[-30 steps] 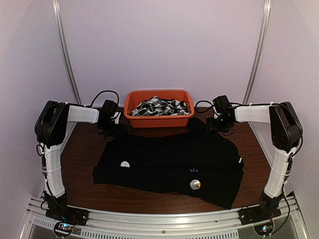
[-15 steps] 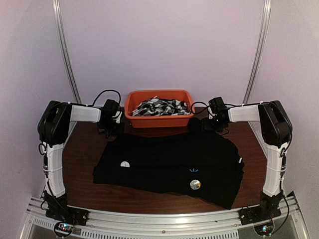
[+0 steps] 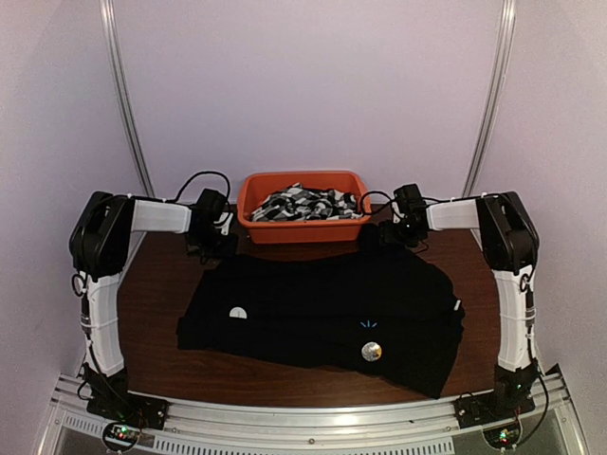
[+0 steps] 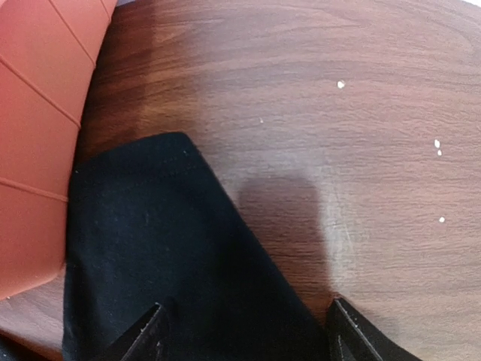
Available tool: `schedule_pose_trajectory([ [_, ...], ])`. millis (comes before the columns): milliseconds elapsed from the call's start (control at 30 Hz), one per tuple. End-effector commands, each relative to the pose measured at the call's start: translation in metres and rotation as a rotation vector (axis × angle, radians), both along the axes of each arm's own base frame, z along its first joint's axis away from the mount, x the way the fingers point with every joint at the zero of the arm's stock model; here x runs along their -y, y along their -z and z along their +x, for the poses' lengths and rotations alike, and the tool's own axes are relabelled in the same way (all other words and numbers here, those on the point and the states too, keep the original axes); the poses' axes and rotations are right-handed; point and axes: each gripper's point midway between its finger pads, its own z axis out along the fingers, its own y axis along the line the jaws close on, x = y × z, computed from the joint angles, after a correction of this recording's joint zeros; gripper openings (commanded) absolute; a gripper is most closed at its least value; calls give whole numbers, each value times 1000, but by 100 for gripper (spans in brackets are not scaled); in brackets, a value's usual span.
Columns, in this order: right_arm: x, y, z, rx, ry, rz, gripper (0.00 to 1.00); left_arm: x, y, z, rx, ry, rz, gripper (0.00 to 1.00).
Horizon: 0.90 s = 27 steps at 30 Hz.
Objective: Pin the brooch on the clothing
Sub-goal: Adjust the clothing with brooches at the center of the board.
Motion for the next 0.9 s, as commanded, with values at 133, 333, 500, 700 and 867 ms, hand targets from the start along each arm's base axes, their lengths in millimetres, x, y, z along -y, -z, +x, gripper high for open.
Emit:
schedule_pose_trajectory([
  [133, 8, 18, 8, -38, -20, 26, 60, 11, -36, -6, 51, 24, -45, 0],
  [333, -3, 37, -8, -94, -83, 71, 4, 13, -44, -6, 62, 20, -64, 0],
  [500, -5, 37, -15, -99, -108, 84, 0, 13, -51, -5, 76, 19, -71, 0],
  [700, -6, 38, -21, -143, -99, 86, 22, 14, -56, -6, 82, 22, -81, 0],
  [867, 4, 36, -27, -156, -35, 35, 51, 13, -57, -8, 85, 20, -79, 0],
])
